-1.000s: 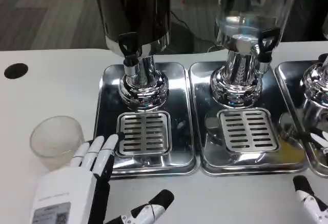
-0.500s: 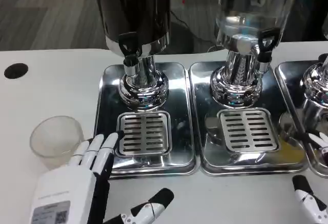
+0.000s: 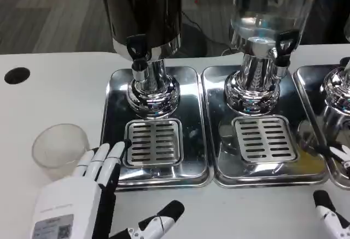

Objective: Grasp the cup under the faucet to collect the drink, then remove the cup.

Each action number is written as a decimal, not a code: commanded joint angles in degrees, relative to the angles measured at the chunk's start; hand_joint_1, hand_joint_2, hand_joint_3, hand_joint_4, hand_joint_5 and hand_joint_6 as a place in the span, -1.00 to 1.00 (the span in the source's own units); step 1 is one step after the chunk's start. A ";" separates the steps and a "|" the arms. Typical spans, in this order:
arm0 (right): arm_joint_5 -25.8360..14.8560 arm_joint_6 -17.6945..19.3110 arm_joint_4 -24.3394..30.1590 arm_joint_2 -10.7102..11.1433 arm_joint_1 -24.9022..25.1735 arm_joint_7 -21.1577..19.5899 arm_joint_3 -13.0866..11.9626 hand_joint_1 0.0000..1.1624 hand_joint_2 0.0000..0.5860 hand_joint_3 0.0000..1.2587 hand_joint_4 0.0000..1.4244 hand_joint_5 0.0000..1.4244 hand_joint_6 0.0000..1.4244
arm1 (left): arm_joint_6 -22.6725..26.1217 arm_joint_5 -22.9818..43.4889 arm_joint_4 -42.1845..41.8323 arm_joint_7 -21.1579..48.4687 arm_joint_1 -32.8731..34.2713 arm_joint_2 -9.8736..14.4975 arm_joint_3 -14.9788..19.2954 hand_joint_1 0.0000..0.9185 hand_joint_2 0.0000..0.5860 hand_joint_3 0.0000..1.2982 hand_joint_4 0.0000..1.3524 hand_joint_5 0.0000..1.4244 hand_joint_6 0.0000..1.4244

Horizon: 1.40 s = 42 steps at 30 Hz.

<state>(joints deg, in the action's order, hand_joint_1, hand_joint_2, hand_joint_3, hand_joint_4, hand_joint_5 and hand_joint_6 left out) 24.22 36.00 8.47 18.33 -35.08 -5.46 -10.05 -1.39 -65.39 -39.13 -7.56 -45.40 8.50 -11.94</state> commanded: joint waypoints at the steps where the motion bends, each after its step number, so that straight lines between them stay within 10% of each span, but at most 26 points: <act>1: -1.19 0.18 -0.19 -0.29 -0.57 0.00 -0.10 -0.12 0.41 -0.67 -0.86 -0.85 -1.00 | 0.25 1.51 -1.03 0.06 -0.21 0.15 1.10 -1.00 -0.71 -0.78 -1.00 -0.84 -0.52; 25: -3.48 4.64 -3.73 -0.03 -3.03 -0.27 -0.85 -0.09 0.41 -0.65 -0.85 -0.85 -1.00 | 12.93 1.49 -1.73 12.95 15.19 1.37 16.31 -0.99 -0.81 -0.78 -0.97 -0.77 -0.44; 42: -5.51 7.24 -6.19 1.09 -5.13 0.40 -2.93 -0.08 0.43 -0.64 -0.85 -0.85 -1.00 | 19.76 -4.60 13.92 16.18 27.56 6.74 14.13 -0.76 -0.84 -0.89 -0.97 -0.65 -0.22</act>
<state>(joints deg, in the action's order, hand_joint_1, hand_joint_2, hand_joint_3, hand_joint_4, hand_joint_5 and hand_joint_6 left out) 19.75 42.13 2.72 18.81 -39.72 -5.47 -12.26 17.65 -68.40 -27.27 8.00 -19.10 13.88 3.23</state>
